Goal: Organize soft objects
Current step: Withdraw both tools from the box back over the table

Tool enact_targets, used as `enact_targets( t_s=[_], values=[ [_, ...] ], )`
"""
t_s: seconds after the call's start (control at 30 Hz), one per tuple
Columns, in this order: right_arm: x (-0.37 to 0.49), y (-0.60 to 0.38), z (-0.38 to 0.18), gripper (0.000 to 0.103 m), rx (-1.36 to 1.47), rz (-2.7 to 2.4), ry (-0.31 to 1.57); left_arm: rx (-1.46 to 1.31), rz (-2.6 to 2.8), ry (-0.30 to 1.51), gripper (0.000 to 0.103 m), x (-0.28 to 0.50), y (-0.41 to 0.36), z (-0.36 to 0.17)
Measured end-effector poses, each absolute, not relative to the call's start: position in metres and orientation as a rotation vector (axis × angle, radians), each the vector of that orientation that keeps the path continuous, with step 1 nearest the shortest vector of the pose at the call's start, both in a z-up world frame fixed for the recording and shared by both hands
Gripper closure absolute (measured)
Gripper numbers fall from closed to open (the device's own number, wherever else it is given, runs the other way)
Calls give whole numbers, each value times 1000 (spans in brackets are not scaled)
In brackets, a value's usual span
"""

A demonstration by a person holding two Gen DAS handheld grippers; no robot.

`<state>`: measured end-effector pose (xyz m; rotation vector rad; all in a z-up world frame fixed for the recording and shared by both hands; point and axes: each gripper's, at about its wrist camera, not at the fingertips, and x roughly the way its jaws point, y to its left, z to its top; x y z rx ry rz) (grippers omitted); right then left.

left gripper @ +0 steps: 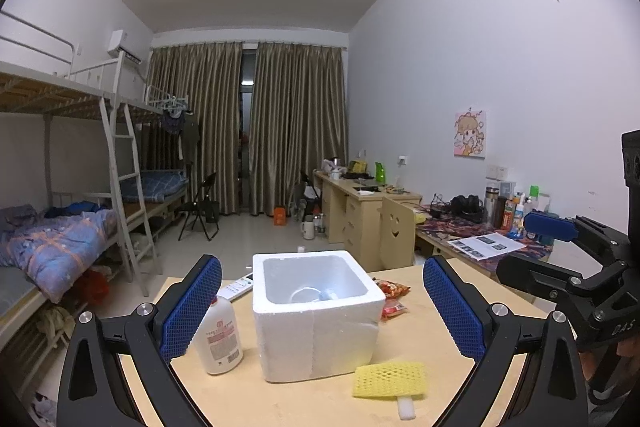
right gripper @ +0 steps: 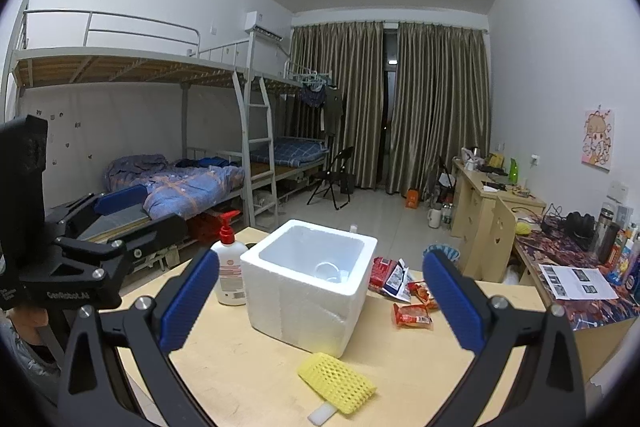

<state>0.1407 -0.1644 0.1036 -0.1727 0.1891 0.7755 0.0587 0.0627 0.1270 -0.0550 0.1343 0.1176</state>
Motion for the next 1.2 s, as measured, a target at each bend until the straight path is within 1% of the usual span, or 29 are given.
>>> enact_targets(
  t_s=[0.5,1.0,1.2],
  values=[
    [103,-196,85,0,-162,722,146,-37,75,117,1,25,39,115],
    [100,-226,47,0,-89,699,133,-76,22,73,0,7,28,77],
    [94,-231,33,0,-102,662,115,-80,0,113,0,17,22,62]
  ],
)
